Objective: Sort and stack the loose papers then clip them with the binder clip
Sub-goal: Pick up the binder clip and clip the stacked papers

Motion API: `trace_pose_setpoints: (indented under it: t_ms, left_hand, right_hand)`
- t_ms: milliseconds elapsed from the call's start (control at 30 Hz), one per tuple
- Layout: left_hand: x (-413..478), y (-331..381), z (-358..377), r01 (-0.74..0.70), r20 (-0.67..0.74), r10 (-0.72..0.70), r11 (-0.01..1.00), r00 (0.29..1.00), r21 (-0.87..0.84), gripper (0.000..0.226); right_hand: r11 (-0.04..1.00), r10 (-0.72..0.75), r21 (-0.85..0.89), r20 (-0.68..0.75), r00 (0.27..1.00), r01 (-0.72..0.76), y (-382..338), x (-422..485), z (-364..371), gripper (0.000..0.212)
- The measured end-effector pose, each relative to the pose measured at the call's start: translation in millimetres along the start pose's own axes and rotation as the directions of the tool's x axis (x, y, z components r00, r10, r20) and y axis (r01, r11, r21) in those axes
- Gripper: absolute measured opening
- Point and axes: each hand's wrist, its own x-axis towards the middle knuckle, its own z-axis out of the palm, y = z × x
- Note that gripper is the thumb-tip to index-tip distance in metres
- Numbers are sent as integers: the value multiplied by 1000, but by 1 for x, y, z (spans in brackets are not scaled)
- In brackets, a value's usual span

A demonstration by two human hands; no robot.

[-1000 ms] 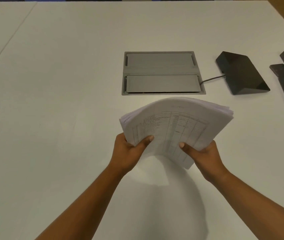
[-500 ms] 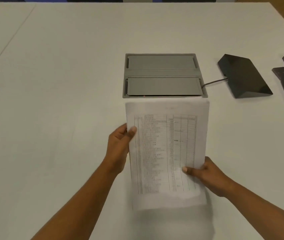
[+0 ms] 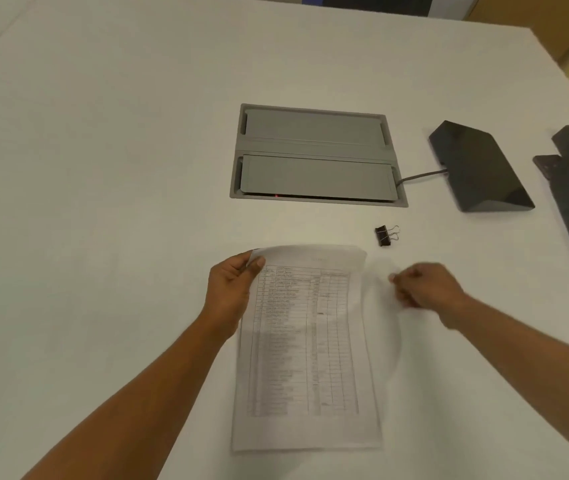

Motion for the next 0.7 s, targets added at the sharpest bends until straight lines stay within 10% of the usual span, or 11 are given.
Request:
trace_pose_setpoints:
  t_ms: [300, 700]
  left_hand:
    - [19, -30, -5, -33, 13, 33, 999, 999, 29, 20]
    - [21, -29, -4, -28, 3, 27, 1000, 1000, 14, 20]
  right_hand:
    - [996, -23, -90, -284, 958, -3, -43, 80, -10, 30]
    - [991, -129, -21, 117, 985, 132, -85, 44, 7, 19]
